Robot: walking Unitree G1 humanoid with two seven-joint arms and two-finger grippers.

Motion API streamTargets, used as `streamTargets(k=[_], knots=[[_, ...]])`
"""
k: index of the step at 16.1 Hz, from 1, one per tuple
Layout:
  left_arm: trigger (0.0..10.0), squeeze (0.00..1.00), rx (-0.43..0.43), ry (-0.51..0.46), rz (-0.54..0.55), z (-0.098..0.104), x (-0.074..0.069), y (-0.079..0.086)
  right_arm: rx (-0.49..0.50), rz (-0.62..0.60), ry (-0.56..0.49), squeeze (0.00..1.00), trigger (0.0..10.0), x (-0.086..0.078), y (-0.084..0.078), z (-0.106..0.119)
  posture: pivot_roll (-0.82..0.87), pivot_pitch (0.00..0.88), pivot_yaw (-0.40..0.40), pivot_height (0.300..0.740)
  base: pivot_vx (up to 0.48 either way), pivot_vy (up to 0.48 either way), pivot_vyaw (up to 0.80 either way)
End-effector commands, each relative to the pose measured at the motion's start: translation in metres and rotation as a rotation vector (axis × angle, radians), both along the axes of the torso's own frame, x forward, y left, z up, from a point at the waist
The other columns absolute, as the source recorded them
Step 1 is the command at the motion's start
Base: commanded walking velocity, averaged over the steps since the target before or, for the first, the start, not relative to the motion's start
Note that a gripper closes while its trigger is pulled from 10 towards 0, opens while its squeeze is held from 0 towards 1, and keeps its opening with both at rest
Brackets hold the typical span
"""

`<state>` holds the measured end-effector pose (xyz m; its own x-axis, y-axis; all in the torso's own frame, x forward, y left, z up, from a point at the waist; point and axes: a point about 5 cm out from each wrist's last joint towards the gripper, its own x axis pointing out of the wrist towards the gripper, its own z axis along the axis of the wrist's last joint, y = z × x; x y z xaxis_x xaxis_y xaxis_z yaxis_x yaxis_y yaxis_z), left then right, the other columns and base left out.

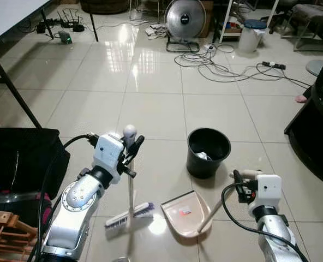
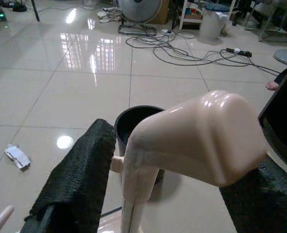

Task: Sweep floor

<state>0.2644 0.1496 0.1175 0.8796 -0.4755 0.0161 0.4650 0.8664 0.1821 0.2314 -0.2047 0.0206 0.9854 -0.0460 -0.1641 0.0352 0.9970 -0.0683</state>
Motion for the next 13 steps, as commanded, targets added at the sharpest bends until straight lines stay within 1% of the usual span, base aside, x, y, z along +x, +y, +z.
streamTargets(k=[1, 5, 8, 13], knots=[[10.0, 0.00, 0.006, -0.046, -0.003, 0.0072, 0.0028, 0.0029, 0.008, -0.017, -0.015, 0.00, 0.0, 0.0008, -0.0039, 0.0008, 0.07, 0.083, 0.012, 0.740, 0.000, 0.000, 0.00], [10.0, 0.00, 0.005, -0.056, -0.014, 0.0082, 0.0052, 0.0038, 0.008, -0.013, -0.027, 0.00, 0.0, 0.0056, -0.0061, 0.0005, 0.07, 0.081, 0.012, 0.740, 0.000, 0.000, 0.00], [10.0, 0.00, 0.000, -0.078, -0.021, 0.0159, 0.0025, -0.0002, 0.007, -0.002, -0.029, 0.00, 0.0, 0.0082, -0.0079, -0.0010, 0.08, 0.076, 0.009, 0.740, 0.000, 0.000, 0.00], [10.0, 0.00, 0.007, -0.081, -0.026, 0.0152, 0.0009, 0.0011, 0.010, 0.028, -0.051, 0.00, 0.0, 0.0102, -0.0086, -0.0008, 0.08, 0.070, 0.015, 0.740, 0.000, 0.000, 0.00]])
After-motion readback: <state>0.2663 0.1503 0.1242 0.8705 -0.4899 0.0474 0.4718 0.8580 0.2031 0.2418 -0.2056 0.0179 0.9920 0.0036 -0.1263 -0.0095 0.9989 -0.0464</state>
